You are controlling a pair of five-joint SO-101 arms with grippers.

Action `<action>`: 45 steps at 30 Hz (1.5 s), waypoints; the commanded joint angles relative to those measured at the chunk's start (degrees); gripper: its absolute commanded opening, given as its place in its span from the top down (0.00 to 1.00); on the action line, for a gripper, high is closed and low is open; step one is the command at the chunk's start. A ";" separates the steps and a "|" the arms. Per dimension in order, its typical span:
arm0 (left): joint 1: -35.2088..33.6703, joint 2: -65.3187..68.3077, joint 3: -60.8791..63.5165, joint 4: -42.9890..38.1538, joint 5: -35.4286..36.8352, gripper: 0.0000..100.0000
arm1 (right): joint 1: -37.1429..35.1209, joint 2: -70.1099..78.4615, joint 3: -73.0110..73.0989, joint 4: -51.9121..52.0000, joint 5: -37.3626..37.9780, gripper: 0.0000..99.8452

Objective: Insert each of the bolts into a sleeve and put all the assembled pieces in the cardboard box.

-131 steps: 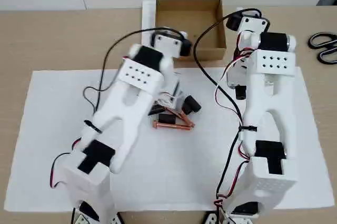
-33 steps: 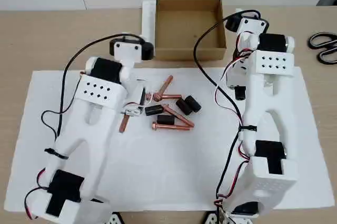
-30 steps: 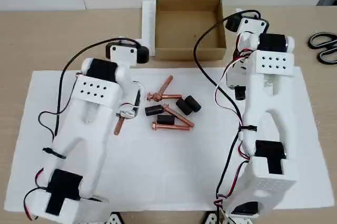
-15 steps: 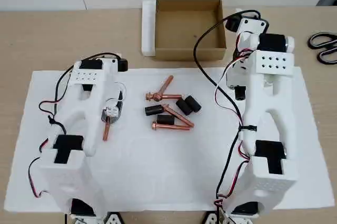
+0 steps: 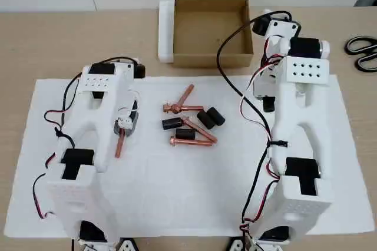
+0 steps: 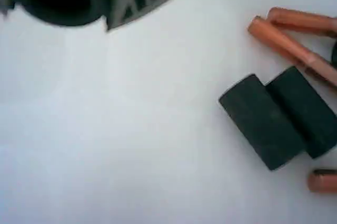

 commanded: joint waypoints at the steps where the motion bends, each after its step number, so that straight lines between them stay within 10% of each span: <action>1: 0.26 -3.52 -2.42 0.97 -0.53 0.92 | 0.31 -3.21 -0.18 -0.57 -0.53 0.99; 45: -0.09 -4.84 4.26 -8.88 -1.32 0.92 | 0.31 -3.21 -0.09 -0.48 -0.53 0.99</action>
